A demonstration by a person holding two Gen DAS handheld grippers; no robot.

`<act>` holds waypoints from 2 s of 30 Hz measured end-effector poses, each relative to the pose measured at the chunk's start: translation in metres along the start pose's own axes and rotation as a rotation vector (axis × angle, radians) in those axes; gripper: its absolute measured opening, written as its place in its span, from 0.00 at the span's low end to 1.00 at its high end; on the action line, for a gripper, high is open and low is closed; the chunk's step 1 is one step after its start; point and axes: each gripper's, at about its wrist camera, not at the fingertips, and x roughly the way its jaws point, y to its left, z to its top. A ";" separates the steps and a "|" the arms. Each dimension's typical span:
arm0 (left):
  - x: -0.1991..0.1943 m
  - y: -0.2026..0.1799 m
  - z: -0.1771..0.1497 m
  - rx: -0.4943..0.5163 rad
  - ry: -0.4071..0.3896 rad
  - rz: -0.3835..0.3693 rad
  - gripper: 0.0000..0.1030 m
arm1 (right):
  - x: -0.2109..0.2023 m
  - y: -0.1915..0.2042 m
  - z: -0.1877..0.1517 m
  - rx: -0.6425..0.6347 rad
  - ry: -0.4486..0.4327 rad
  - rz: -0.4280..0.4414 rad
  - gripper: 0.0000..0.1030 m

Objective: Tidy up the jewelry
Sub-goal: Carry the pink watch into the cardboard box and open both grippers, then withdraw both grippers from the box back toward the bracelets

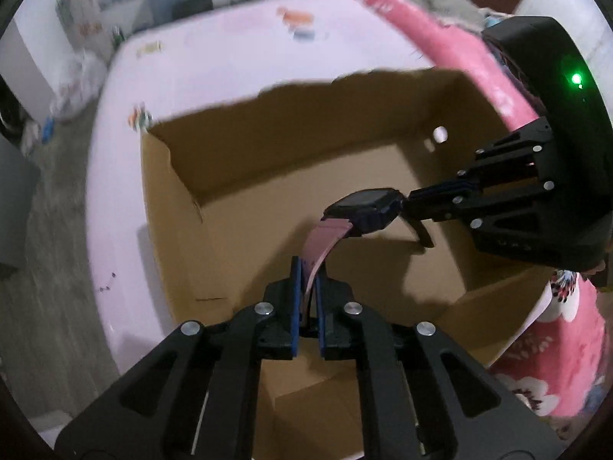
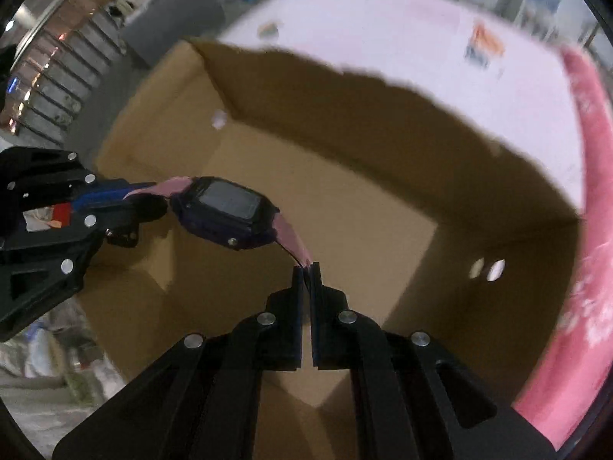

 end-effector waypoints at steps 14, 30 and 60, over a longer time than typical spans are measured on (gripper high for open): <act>-0.056 0.014 -0.018 -0.044 -0.226 0.027 0.57 | -0.038 -0.016 0.003 0.024 -0.152 -0.136 0.10; -0.059 0.040 -0.219 -0.319 -0.309 0.109 0.86 | -0.048 0.081 -0.216 0.144 -0.477 -0.215 0.79; 0.016 0.023 -0.239 -0.284 -0.178 0.255 0.92 | 0.044 0.062 -0.244 0.344 -0.337 -0.330 0.94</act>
